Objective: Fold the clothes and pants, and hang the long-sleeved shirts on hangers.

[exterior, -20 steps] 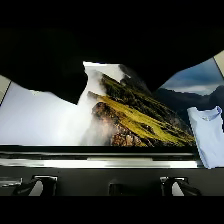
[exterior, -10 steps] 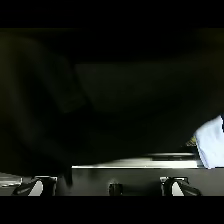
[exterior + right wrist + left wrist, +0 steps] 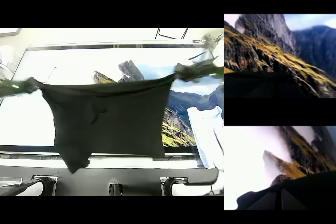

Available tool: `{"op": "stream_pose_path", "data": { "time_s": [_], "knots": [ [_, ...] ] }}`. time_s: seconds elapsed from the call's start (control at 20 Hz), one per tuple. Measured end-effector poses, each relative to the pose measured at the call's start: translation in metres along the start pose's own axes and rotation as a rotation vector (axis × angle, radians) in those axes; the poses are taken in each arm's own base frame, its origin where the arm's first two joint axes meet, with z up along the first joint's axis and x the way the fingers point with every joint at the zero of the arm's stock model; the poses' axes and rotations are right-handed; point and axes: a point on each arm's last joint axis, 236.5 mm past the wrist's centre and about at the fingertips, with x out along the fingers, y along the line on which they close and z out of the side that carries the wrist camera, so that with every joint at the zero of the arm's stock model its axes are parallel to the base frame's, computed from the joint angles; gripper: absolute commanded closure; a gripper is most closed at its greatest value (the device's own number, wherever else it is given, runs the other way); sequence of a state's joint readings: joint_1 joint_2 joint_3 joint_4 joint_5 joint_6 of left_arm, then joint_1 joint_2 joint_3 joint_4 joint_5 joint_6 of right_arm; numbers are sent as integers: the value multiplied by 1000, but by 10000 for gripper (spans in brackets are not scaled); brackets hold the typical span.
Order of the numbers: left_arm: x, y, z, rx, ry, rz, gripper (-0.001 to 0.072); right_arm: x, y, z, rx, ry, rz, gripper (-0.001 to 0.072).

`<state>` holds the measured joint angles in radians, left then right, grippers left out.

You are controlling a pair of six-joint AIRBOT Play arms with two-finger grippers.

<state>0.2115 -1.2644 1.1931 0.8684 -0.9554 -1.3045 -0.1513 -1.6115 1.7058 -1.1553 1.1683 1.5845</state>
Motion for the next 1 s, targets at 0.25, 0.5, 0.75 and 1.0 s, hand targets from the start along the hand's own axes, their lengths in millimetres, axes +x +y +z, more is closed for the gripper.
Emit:
{"op": "stream_pose_path", "data": {
  "time_s": [0.25, 0.5, 0.75, 1.0],
  "knots": [
    [82, 38, -53, -207, 156, -23, 322, 81, -3, -20, 188, 81, 12, 346],
    [58, 70, -58, -301, 262, -23, 1, 43, -55, -34, 199, 172, -68, 180],
    [1, 129, -158, -431, 597, 122, 126, -13, -147, -133, 302, 500, -242, 179],
    [-7, 119, -241, -508, 739, 38, 130, -26, -155, -210, 345, 687, -226, 178]
  ]
}}
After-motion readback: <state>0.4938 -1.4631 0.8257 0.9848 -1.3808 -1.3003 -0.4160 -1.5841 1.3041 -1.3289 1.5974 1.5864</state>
